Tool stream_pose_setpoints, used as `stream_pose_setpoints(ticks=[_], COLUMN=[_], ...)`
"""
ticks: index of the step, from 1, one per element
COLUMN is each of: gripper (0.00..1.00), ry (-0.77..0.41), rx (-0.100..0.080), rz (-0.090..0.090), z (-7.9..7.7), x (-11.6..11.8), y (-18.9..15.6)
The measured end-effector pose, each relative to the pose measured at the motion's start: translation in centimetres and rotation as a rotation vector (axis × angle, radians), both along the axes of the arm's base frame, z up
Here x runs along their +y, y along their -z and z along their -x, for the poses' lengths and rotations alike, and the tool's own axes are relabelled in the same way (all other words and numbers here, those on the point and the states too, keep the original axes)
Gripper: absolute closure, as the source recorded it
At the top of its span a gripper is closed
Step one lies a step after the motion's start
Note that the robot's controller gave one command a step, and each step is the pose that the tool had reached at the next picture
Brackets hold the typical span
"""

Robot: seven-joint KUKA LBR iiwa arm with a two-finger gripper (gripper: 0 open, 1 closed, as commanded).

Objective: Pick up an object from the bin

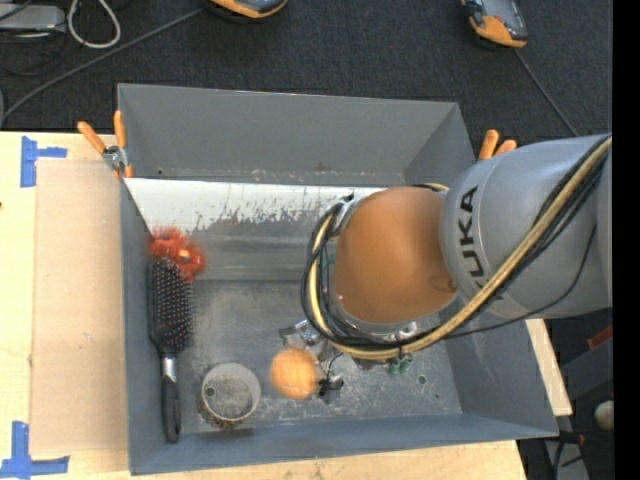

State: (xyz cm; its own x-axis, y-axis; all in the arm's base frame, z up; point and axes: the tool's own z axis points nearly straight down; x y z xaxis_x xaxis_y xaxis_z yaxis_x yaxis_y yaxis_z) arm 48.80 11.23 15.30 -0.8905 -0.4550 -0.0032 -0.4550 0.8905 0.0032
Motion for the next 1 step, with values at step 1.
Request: stream_pose_setpoints(ticks=[1], gripper=[1.00], ry=[0.001], rx=[0.008], rz=[0.001], z=[-0.01], x=[-0.08], y=[-8.96])
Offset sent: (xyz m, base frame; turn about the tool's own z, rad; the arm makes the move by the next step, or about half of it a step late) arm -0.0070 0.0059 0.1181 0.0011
